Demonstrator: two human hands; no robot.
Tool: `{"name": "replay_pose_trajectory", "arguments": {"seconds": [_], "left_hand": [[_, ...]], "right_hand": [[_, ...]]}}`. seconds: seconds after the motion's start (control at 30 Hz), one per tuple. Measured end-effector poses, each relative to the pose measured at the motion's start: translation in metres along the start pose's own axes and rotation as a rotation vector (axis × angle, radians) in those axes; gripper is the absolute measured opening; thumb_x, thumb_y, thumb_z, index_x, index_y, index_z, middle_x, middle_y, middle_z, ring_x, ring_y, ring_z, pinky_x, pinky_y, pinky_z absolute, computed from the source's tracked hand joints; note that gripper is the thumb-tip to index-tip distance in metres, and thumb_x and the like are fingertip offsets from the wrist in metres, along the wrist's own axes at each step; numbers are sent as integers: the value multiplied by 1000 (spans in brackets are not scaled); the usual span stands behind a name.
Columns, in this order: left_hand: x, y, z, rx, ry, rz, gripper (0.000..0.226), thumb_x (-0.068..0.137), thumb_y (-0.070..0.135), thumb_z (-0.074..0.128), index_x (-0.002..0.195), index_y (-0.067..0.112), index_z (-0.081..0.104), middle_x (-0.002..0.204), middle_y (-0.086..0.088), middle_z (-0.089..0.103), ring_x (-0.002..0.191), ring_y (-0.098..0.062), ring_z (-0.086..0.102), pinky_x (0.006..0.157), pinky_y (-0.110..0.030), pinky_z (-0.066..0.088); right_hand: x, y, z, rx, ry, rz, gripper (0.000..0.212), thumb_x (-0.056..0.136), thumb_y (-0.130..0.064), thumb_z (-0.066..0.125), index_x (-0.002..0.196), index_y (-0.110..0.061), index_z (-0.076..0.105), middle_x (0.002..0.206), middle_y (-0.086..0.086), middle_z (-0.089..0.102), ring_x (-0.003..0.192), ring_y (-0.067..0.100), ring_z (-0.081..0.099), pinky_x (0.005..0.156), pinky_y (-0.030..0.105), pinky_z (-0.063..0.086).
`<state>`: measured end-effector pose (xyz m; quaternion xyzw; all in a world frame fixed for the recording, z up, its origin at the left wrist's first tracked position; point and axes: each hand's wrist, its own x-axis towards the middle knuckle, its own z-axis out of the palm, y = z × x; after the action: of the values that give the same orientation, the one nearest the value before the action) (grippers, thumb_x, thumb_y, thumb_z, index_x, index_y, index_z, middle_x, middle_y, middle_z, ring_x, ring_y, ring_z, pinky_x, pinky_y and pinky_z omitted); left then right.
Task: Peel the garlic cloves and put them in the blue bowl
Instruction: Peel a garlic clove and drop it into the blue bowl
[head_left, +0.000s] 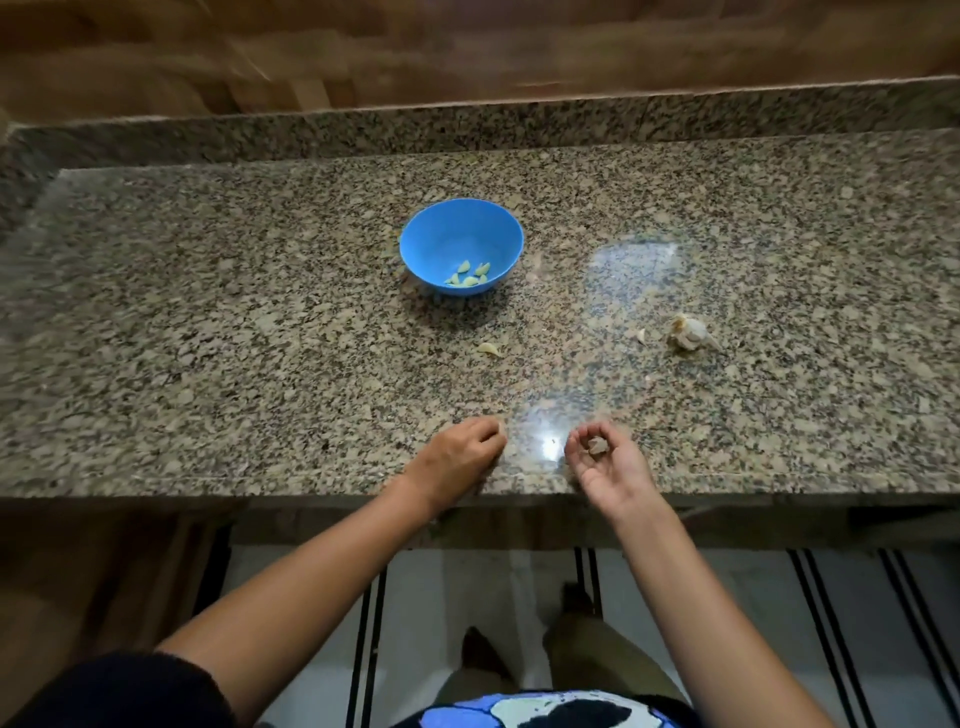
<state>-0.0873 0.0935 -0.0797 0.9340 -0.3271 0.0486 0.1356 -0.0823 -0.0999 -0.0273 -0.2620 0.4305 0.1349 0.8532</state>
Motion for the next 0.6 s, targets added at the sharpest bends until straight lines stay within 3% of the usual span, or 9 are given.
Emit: {"name": "replay_pose_trajectory", "arguments": {"seconds": [0.07,0.13,0.17,0.23,0.27,0.33,0.43,0.6], "left_hand": [[0,7,-6,-1,-39,-194,11,80,-3,65,88,4,65,87,-9,64,76,-20,64,64,-30,57],[3,16,-21,-191,-3,-612,10,88,3,59,89,9,67,85,-4,66,73,-13,63,64,-21,55],[3,16,-28,-444,75,-877,10,87,5,61,89,10,69,84,-2,67,70,-8,63,61,-16,55],[-5,12,-45,-1232,311,-1290,8,84,0,63,87,3,70,88,-5,68,64,-6,65,57,-13,54],[-16,13,-56,-1609,472,-1364,10,85,-4,59,84,-1,69,89,-10,68,62,-7,66,57,-15,55],[-53,17,-69,-1987,807,-1420,28,88,-8,51,69,-3,71,78,-12,70,57,-9,67,53,-17,55],[-118,45,-81,-2087,1236,-1481,41,90,-8,47,57,-2,71,64,-10,69,52,-12,67,55,-18,56],[-238,118,-85,-1935,1899,-1564,35,92,-7,47,65,-6,69,61,-12,68,50,-15,66,48,-20,55]], "right_hand": [[-2,9,5,-96,-8,23,33,100,-19,38,68,-10,42,67,4,41,59,11,41,37,15,43],[-2,16,13,-193,-49,38,36,101,-19,32,67,-12,38,64,2,34,55,10,32,32,13,33],[-2,20,18,-235,-85,48,36,102,-18,30,67,-12,36,62,2,31,53,10,29,32,12,30],[-3,31,29,-323,-195,107,38,102,-19,26,66,-13,33,53,1,33,45,9,31,31,13,26],[-5,39,36,-370,-262,155,39,103,-19,25,65,-14,32,46,0,34,38,8,32,30,13,27],[-11,64,48,-479,-391,259,40,102,-19,25,63,-15,32,40,-3,35,32,7,34,30,14,28],[-26,119,55,-673,-526,404,38,102,-19,26,65,-16,35,41,-5,38,33,6,37,33,13,31],[-81,246,32,-886,-567,768,43,101,-22,31,63,-11,47,42,0,48,34,10,48,38,16,42]]}}
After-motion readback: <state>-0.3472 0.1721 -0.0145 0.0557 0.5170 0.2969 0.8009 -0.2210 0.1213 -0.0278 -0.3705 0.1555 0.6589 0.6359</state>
